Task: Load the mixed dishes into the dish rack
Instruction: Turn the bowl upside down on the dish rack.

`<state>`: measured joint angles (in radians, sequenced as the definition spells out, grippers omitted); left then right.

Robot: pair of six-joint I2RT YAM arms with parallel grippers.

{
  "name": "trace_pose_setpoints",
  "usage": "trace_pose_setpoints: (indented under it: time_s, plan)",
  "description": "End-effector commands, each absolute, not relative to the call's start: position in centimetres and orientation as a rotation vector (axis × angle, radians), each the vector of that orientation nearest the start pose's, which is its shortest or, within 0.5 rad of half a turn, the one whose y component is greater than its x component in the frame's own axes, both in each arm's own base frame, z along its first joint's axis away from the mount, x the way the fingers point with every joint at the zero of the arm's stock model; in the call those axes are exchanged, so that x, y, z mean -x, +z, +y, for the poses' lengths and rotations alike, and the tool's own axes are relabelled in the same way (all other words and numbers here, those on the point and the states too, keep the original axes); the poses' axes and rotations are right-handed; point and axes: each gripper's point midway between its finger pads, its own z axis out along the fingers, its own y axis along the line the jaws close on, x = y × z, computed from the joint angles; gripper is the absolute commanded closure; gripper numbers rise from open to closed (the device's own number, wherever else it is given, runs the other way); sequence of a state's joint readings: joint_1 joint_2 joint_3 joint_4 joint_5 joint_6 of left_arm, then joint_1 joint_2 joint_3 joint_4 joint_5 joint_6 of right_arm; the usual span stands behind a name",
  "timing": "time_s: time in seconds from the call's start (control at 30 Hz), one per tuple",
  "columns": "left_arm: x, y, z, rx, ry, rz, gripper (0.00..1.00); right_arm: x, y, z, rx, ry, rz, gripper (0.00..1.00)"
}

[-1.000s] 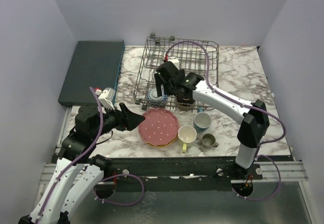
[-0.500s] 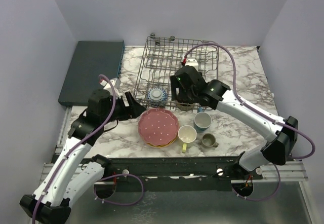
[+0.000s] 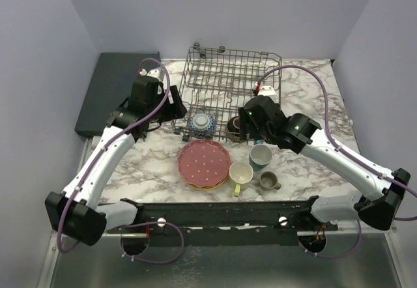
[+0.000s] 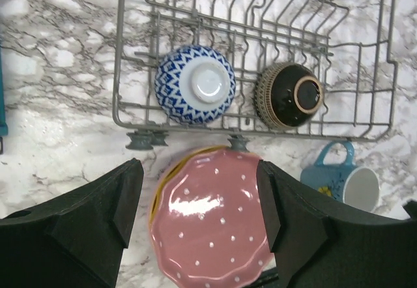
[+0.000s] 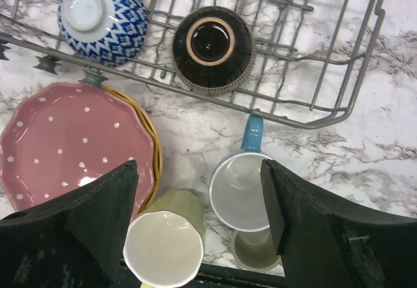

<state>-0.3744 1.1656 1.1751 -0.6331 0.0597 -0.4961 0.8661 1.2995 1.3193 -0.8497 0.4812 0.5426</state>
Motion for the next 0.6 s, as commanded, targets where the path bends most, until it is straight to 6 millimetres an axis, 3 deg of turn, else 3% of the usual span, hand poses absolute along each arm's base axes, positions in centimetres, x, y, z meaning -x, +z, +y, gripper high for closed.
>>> trace_pose_setpoints:
  time_s: [0.0, 0.23, 0.57]
  plan:
    - [-33.7, 24.2, -13.7, 0.111, -0.425, 2.262, 0.24, -25.4, 21.3, 18.4, 0.099, 0.097, 2.356, 0.21]
    - [-38.0, 23.3, -13.2, 0.129, -0.382, 2.291, 0.24, -26.1, 19.9, 16.1, 0.019, 0.109, 2.418, 0.28]
    - [-42.8, 21.0, -14.0, 0.071, -0.356, 2.332, 0.24, -25.8, 15.2, 12.3, -0.183, 0.085, 2.512, 0.32]
